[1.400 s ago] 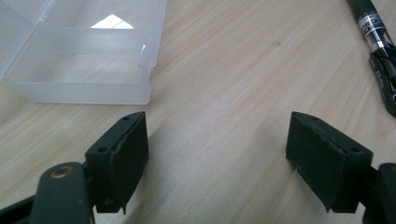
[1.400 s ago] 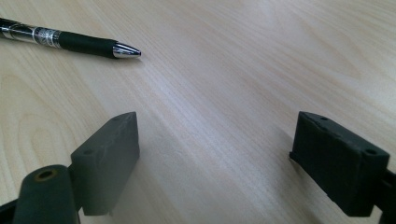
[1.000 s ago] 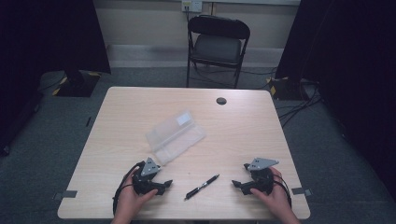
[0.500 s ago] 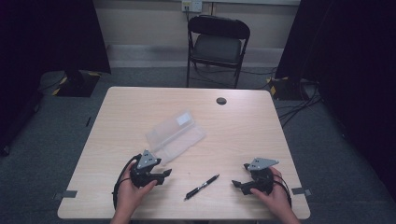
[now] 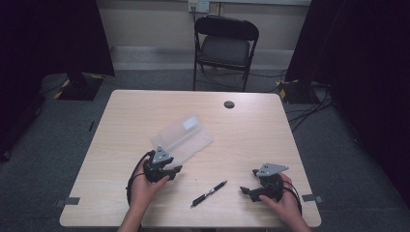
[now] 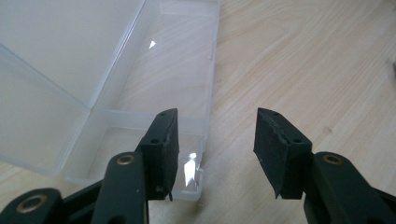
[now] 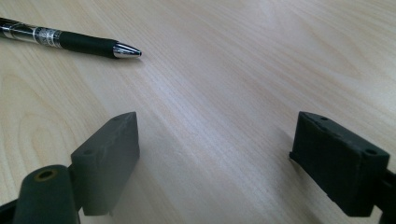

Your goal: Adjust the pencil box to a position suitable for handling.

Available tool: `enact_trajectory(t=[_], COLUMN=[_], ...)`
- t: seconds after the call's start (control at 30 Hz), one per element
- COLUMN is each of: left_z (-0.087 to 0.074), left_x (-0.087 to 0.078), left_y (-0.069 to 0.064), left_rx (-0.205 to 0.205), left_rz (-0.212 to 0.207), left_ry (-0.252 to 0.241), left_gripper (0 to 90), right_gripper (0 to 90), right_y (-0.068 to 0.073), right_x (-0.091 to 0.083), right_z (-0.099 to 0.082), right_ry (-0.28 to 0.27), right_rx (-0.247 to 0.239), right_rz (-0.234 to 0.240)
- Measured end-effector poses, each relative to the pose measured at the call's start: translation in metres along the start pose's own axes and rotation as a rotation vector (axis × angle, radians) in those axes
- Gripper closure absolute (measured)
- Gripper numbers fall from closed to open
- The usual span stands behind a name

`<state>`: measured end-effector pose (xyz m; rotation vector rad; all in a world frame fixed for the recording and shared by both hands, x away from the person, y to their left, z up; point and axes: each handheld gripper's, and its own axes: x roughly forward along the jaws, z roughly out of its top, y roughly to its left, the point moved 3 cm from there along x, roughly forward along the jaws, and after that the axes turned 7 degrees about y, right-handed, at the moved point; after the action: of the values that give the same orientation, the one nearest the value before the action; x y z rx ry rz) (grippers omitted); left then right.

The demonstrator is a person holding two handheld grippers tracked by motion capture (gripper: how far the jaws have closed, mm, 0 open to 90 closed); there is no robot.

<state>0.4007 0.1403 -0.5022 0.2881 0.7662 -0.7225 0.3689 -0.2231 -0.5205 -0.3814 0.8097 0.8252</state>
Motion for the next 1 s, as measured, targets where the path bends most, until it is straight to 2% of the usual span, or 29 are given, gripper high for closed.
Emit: enact_trajectory(t=[0.03, 0.07, 0.17, 0.2, 0.23, 0.27, 0.33, 0.43, 0.47, 0.53, 0.57, 0.73, 0.97, 1.0], left_z=[0.0, 0.0, 0.0, 0.0, 0.0, 0.0, 0.0, 0.001, 0.001, 0.002, 0.002, 0.004, 0.007, 0.007], left_x=[0.0, 0.002, 0.005, 0.007, 0.008, 0.01, 0.011, 0.012, 0.013, 0.014, 0.015, 0.015, 0.018, 0.017], left_y=[0.0, 0.003, 0.004, 0.003, 0.004, 0.003, 0.003, 0.005, 0.004, 0.005, 0.003, 0.0, -0.005, -0.005], left_rx=[0.0, 0.003, 0.007, -0.008, 0.003, -0.021, -0.025, -0.014, -0.035, -0.028, -0.049, -0.054, -0.044, -0.028], left_rz=[0.0, 0.014, 0.002, -0.002, 0.01, -0.004, -0.012, 0.007, -0.005, -0.001, -0.013, -0.029, -0.034, -0.023], left_ry=[0.0, 0.03, 0.033, 0.054, 0.059, 0.055, 0.047, 0.069, 0.077, 0.077, 0.066, 0.096, 0.095, 0.107], left_gripper=[50.7, 50.7, 52.4, 53.5, 53.8, 54.6, 60.1, 65.5, 67.2, 67.5, 69.3, 81.6, 83.6, 83.6], right_gripper=[14.1, 14.1, 14.1, 14.0, 14.1, 14.1, 14.0, 14.0, 14.1, 14.0, 14.1, 14.0, 14.0, 14.1], right_y=[0.0, 0.0, 0.0, 0.0, 0.0, 0.0, 0.0, 0.0, 0.0, 0.0, 0.0, 0.0, 0.0, 0.0], right_x=[0.0, 0.0, 0.0, 0.0, 0.0, 0.0, 0.0, 0.0, 0.0, 0.0, 0.0, 0.0, 0.0, 0.0], right_z=[0.0, 0.0, 0.0, 0.0, 0.0, 0.0, 0.0, 0.0, 0.0, 0.0, 0.0, 0.0, 0.0, 0.0], right_ry=[0.0, 0.0, 0.0, 0.0, -0.002, -0.001, -0.001, 0.0, 0.0, -0.001, 0.0, 0.0, -0.001, 0.0], right_rx=[0.0, -0.001, 0.0, 0.0, 0.0, 0.0, 0.0, 0.0, 0.0, 0.0, -0.001, 0.0, 0.0, 0.0], right_rz=[0.0, 0.0, 0.0, 0.0, 0.002, 0.002, 0.002, 0.0, 0.001, 0.002, 0.0, 0.0, 0.001, 0.0])
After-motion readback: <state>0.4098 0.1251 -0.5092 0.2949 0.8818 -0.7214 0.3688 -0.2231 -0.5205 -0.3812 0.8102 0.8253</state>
